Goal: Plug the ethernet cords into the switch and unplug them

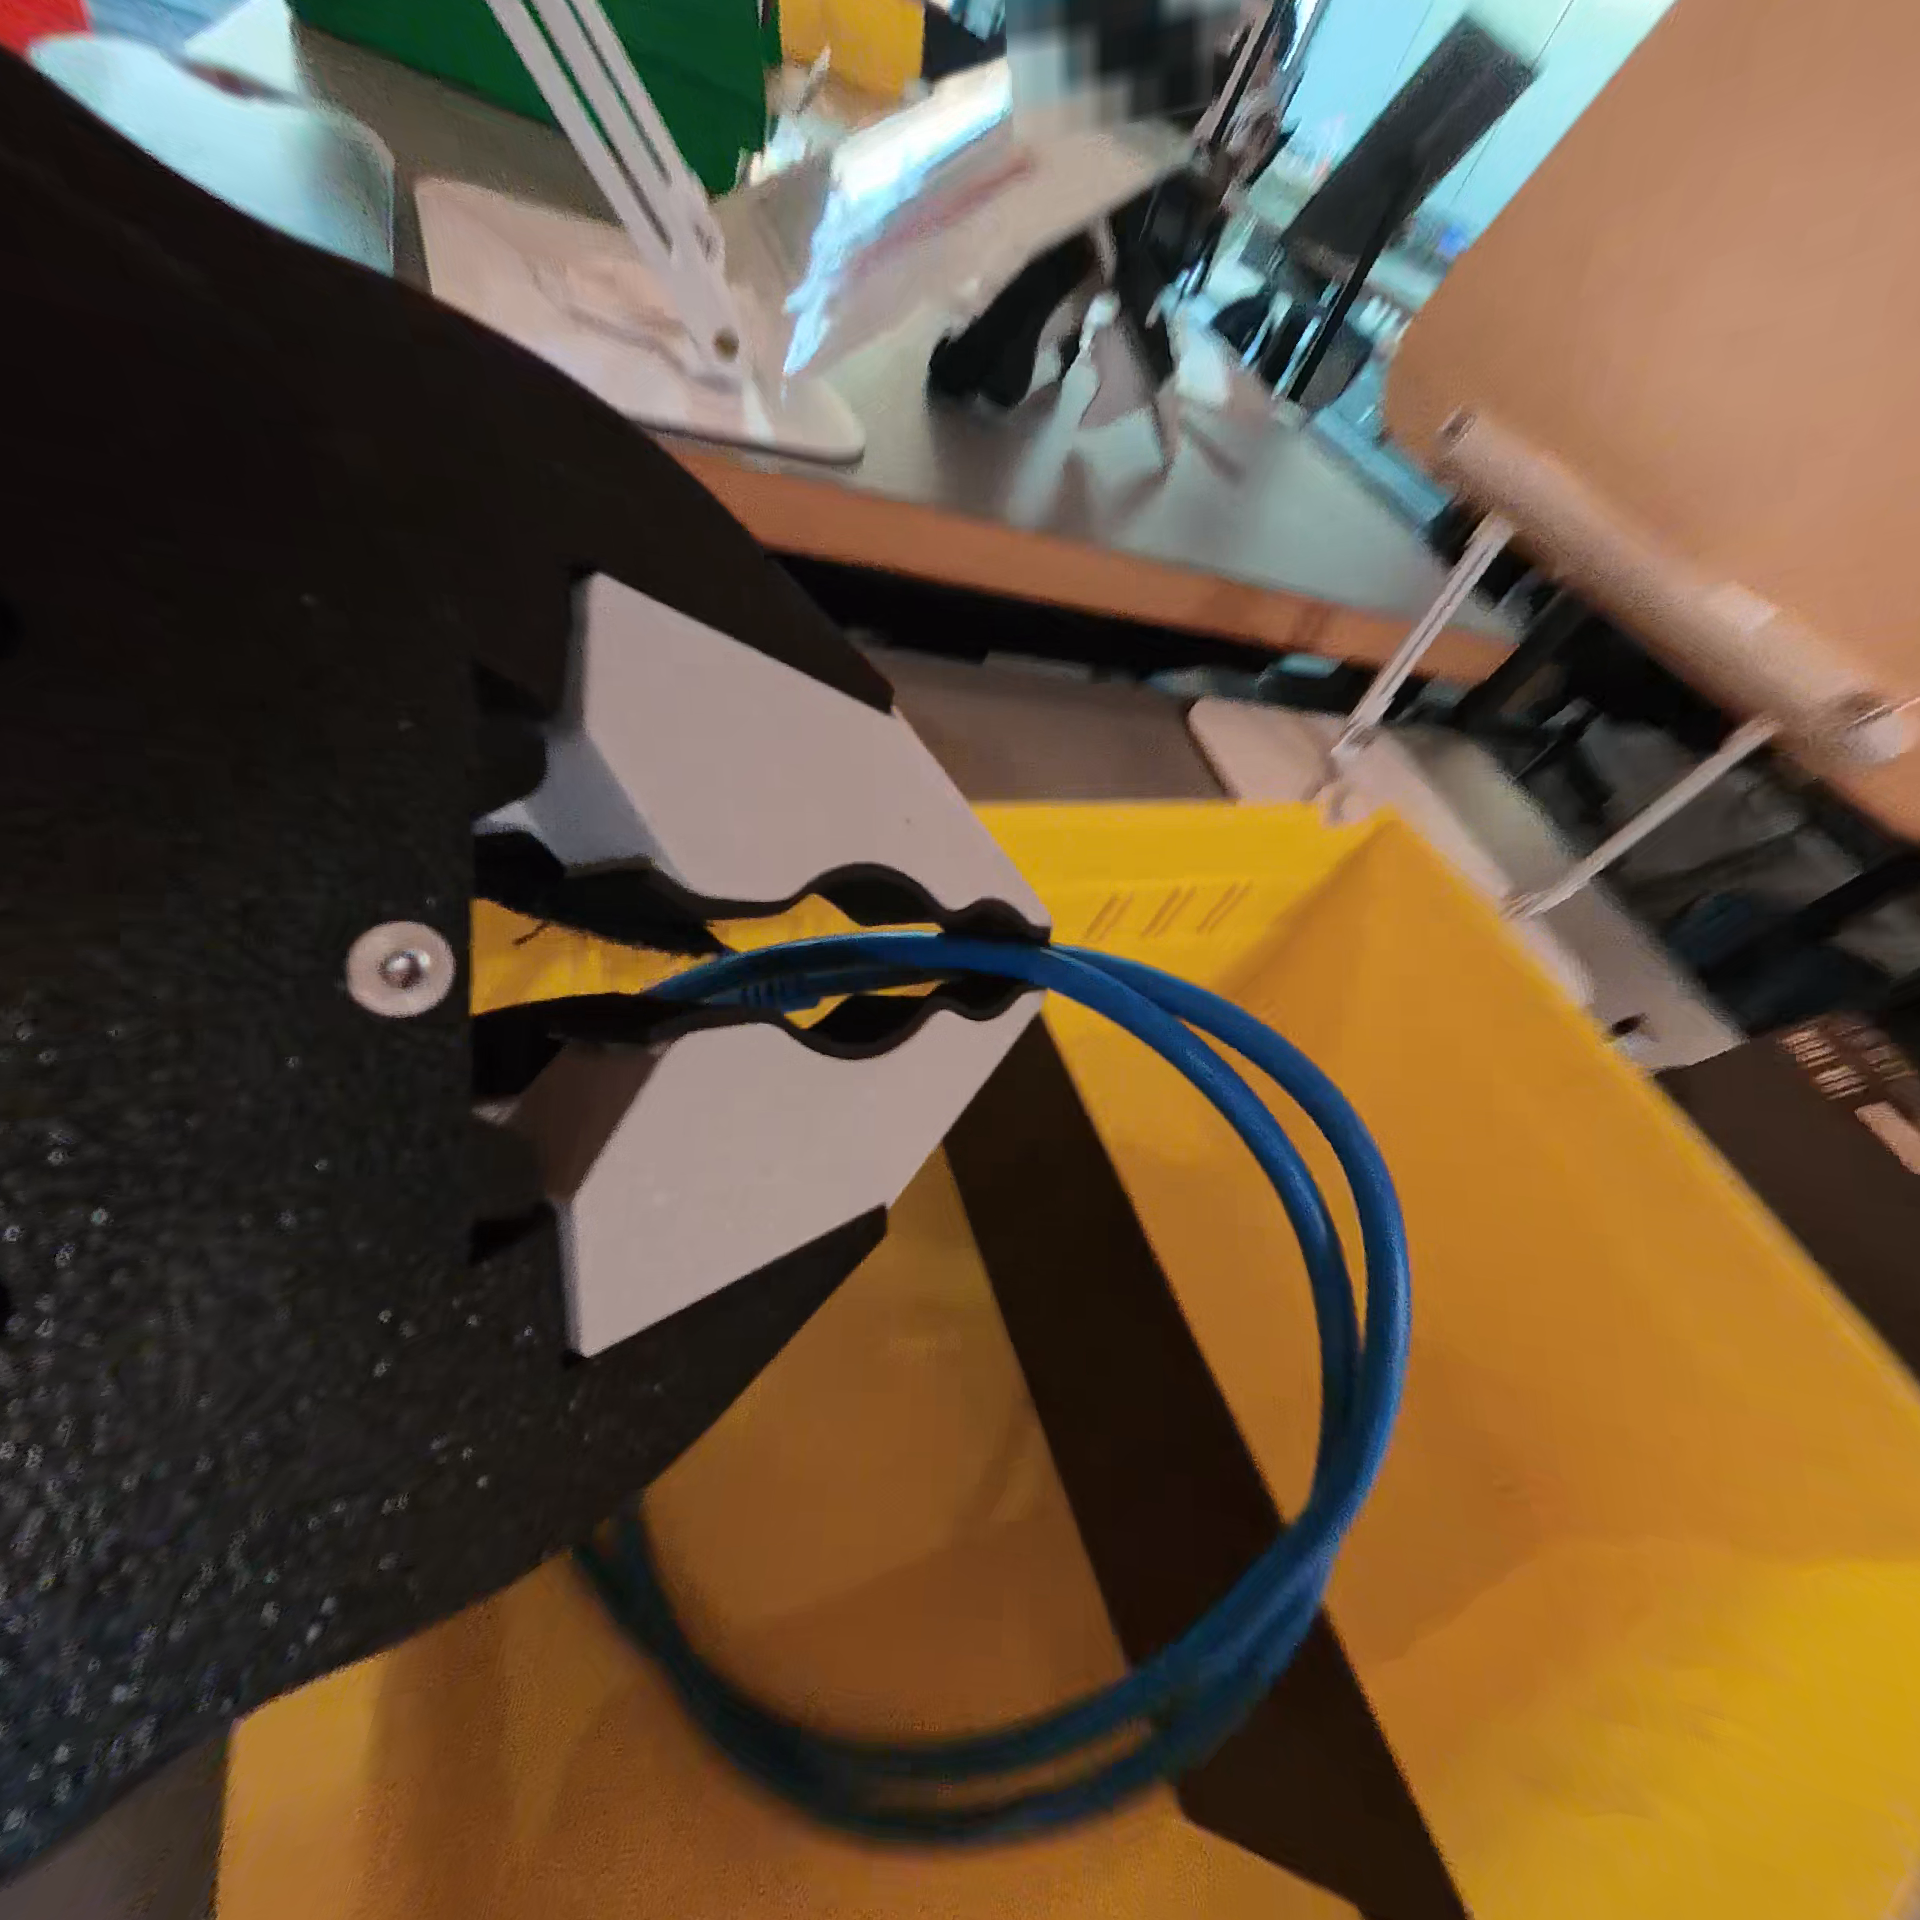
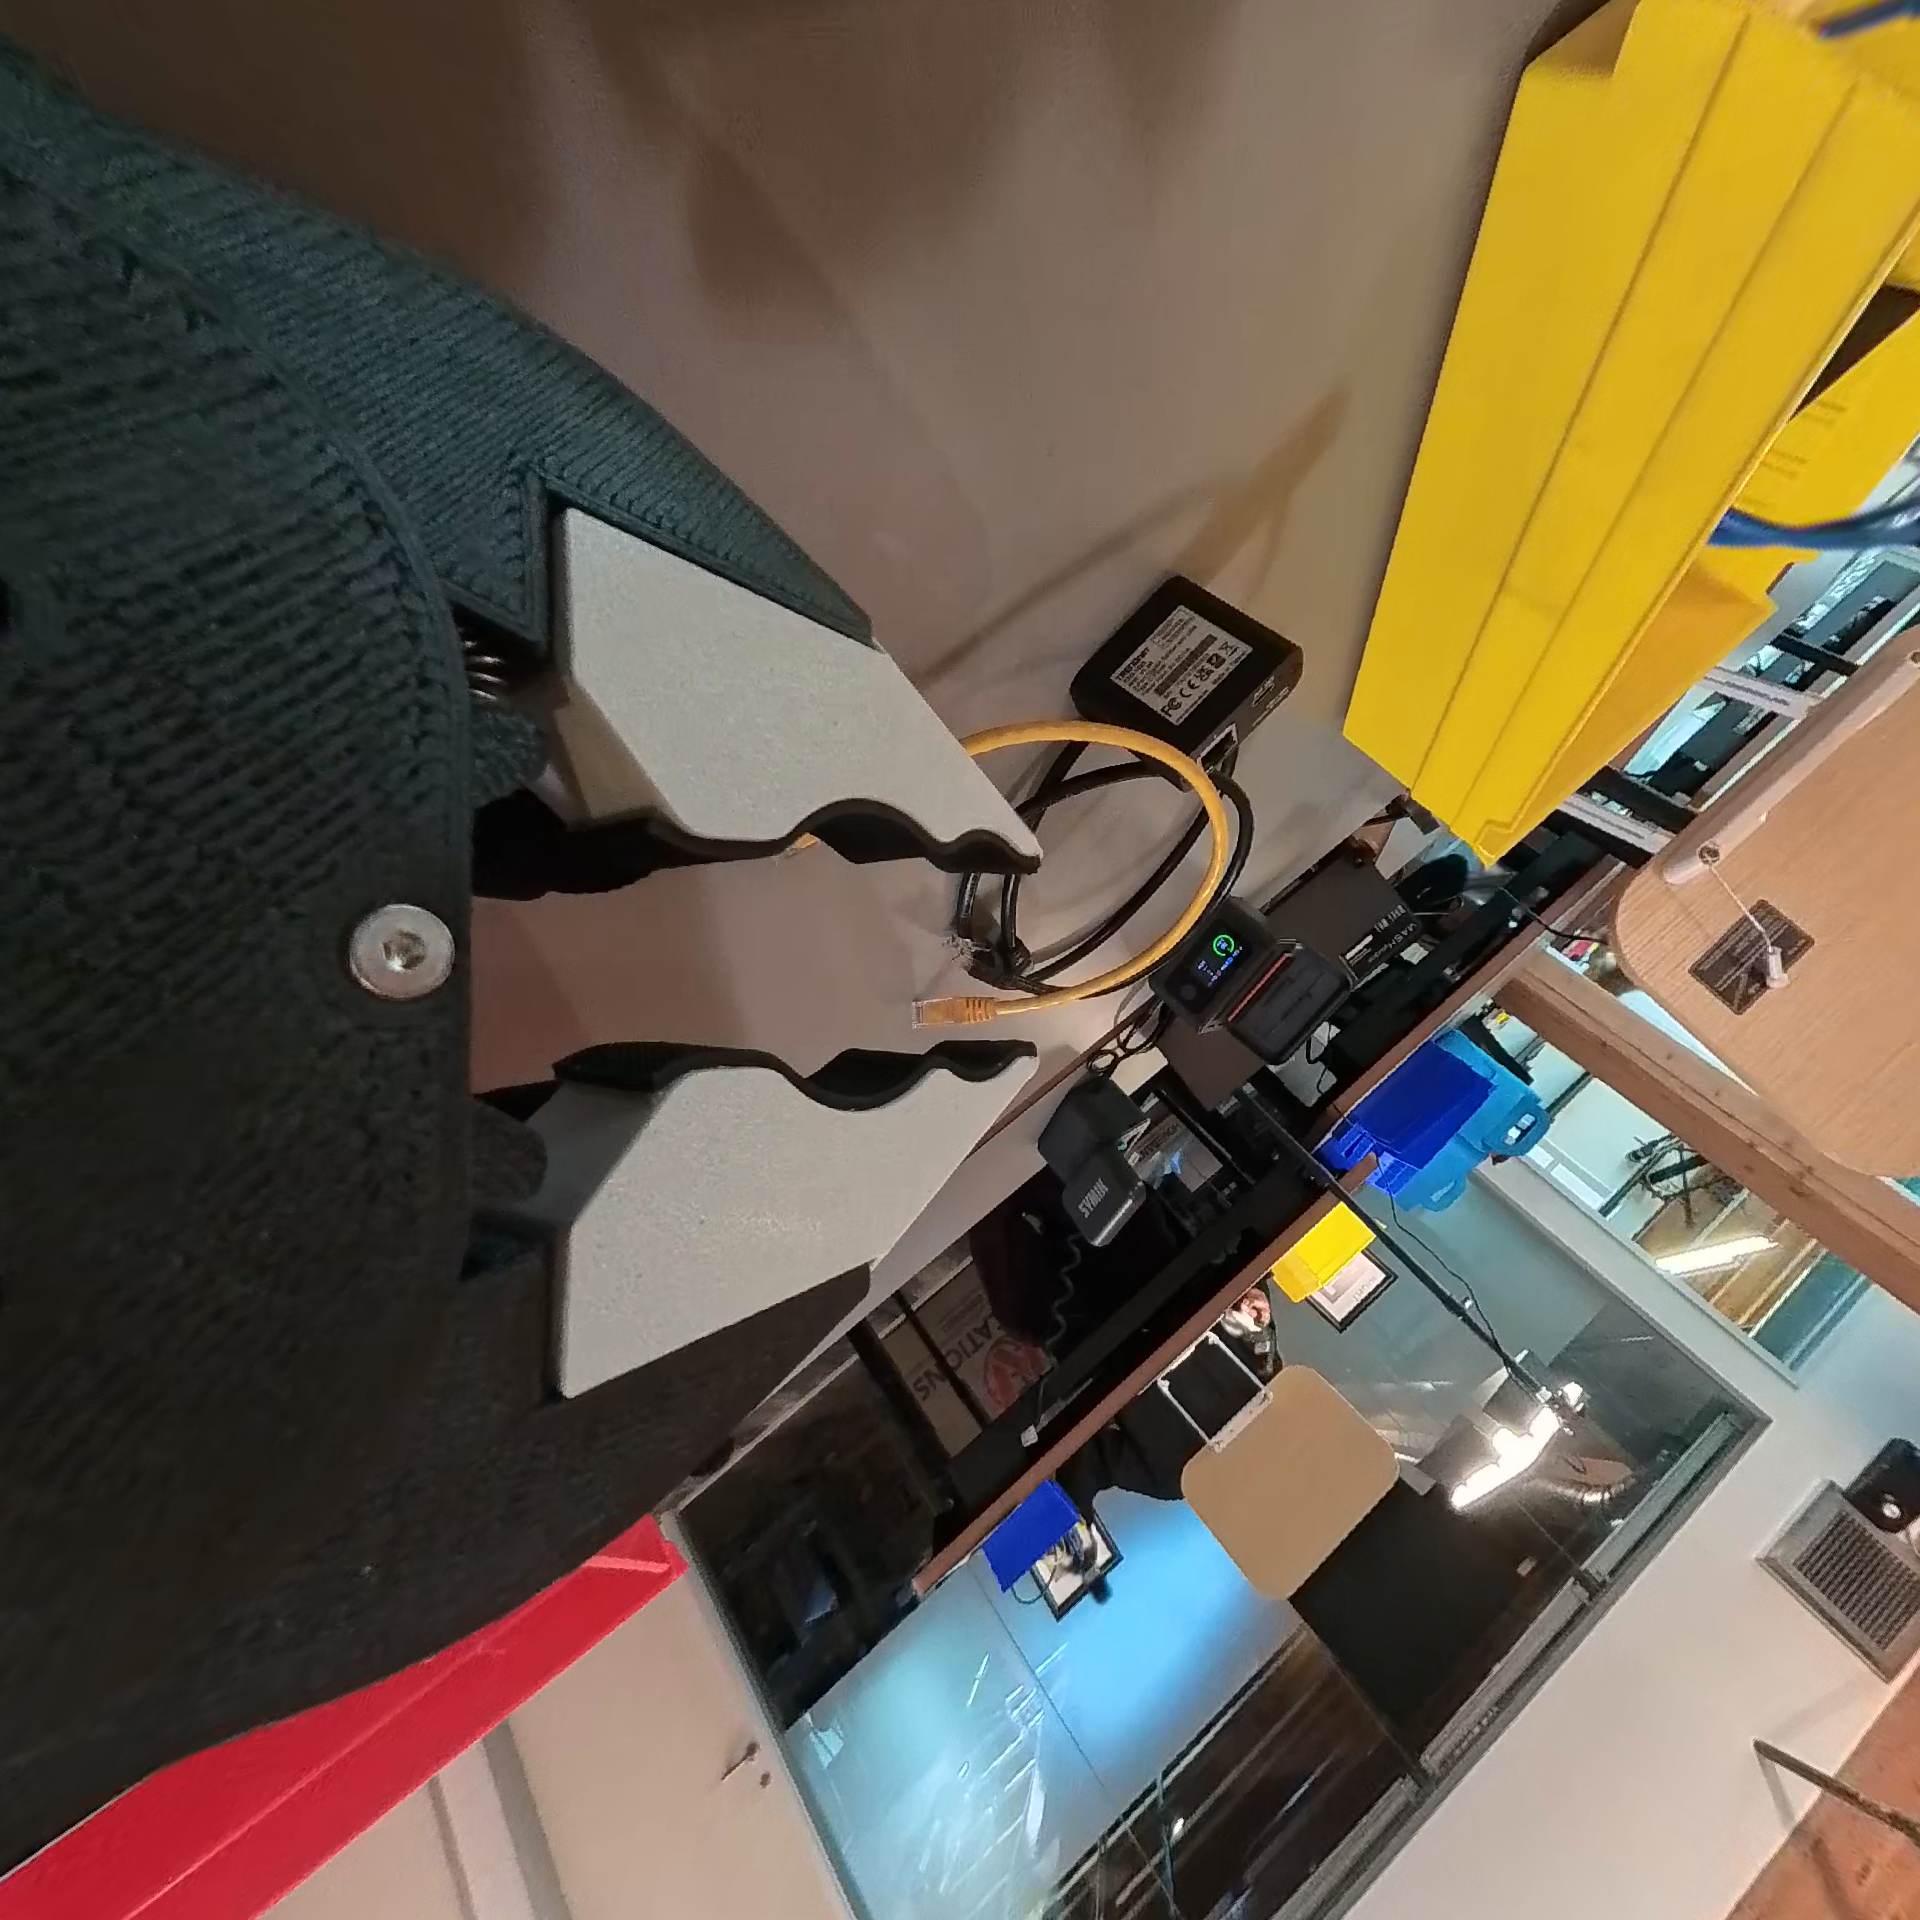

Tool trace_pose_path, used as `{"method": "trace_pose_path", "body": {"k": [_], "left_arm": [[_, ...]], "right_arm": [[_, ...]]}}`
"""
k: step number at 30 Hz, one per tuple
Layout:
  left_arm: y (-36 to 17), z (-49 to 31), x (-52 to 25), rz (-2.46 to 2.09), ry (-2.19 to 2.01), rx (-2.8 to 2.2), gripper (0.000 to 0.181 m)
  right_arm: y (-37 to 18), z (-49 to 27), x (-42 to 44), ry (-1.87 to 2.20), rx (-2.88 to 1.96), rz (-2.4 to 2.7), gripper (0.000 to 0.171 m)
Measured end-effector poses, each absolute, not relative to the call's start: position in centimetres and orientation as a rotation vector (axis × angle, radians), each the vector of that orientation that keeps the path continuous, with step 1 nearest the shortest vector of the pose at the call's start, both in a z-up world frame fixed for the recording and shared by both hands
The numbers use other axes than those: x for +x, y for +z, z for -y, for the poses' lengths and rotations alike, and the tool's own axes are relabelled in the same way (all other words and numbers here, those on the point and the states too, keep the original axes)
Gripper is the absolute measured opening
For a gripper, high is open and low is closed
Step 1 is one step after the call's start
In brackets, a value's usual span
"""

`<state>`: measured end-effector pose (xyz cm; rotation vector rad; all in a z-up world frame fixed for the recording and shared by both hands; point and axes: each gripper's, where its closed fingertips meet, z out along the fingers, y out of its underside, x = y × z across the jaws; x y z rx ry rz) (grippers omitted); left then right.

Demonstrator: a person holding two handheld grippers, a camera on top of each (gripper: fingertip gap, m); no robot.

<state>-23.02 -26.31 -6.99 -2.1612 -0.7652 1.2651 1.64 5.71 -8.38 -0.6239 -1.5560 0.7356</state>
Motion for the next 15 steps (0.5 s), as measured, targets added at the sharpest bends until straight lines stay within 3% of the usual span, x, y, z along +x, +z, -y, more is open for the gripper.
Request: {"method": "trace_pose_path", "body": {"k": [1,9,15], "left_arm": [[-5.3,26.1,-22.6,0.742,1.313,-2.107,0.003],[8.1,20.6,-17.5,0.519,1.401,-1.678,0.003],[8.9,6.6,-13.1,0.167,1.033,-1.739,0.003]], "right_arm": [[-8.4,-5.7,1.6,0.735,-0.625,1.556,0.031],[-7.9,-6.2,1.6,0.728,-0.641,1.522,0.03],[-6.4,-5.7,2.4,0.748,-0.559,1.453,0.029]]}}
